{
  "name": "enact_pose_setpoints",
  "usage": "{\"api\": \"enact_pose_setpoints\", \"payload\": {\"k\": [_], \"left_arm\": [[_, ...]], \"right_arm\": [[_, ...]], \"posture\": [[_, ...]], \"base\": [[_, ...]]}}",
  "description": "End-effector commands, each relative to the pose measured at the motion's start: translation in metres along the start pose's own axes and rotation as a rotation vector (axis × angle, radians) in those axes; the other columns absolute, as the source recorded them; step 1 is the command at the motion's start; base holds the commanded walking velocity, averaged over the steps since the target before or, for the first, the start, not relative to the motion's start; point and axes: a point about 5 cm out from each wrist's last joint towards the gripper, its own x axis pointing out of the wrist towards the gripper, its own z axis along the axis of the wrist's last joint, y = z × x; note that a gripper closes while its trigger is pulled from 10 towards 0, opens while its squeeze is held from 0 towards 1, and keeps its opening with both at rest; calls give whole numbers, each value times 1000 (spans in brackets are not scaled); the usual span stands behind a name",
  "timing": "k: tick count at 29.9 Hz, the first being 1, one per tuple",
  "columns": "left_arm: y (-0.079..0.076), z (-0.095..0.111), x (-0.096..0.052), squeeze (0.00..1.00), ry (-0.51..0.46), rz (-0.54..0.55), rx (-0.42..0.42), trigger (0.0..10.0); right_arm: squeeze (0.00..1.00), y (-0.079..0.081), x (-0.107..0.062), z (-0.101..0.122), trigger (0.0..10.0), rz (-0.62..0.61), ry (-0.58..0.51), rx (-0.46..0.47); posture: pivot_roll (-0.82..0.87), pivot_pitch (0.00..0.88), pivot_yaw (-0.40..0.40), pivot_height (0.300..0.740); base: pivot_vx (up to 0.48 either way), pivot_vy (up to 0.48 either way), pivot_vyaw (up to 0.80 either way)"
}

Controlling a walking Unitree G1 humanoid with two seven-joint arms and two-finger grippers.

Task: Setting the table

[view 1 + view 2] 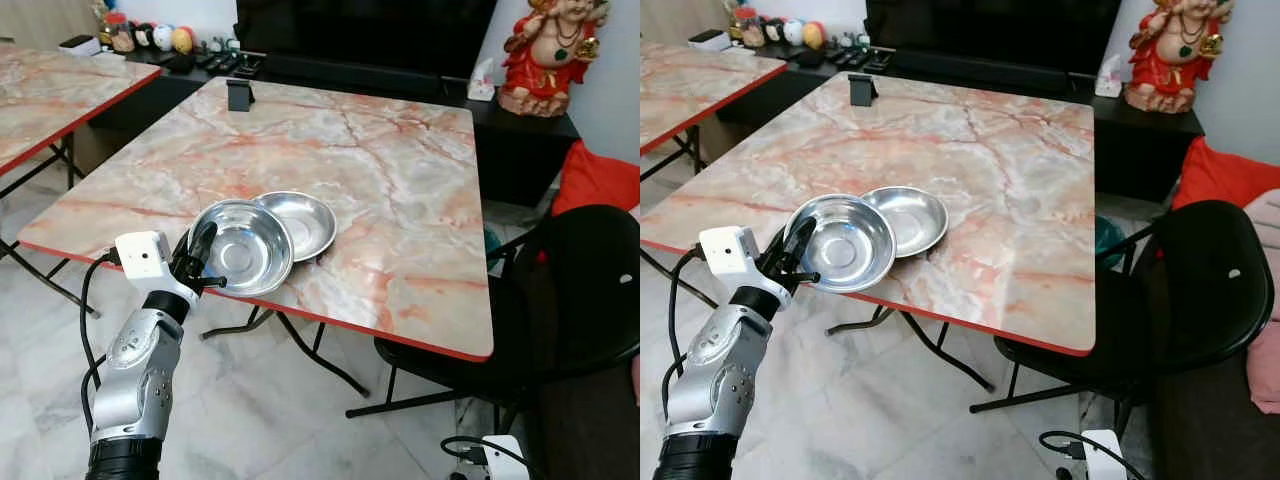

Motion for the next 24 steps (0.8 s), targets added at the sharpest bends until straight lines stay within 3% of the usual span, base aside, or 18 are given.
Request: {"api": "enact_pose_setpoints", "payload": {"k": [1,7,24], "left_arm": [[-5,9,4,0,-38,-22,6,10000],[-5,9,5,0,-39,-21,7,10000],[-7,11,8,0,-41,-38,2,10000]], "right_arm": [[0,-3,0,1,10000,-7,-4,9],[0,-3,0,1,10000,-6,-6,12],[0,-2,0,1,10000,1,-2,11]], "posture": [[61,0,-65,740],[61,0,-64,740],[62,0,-60,740]], "base": [[0,0,0],[0,0,0],[260,0,0]]}}
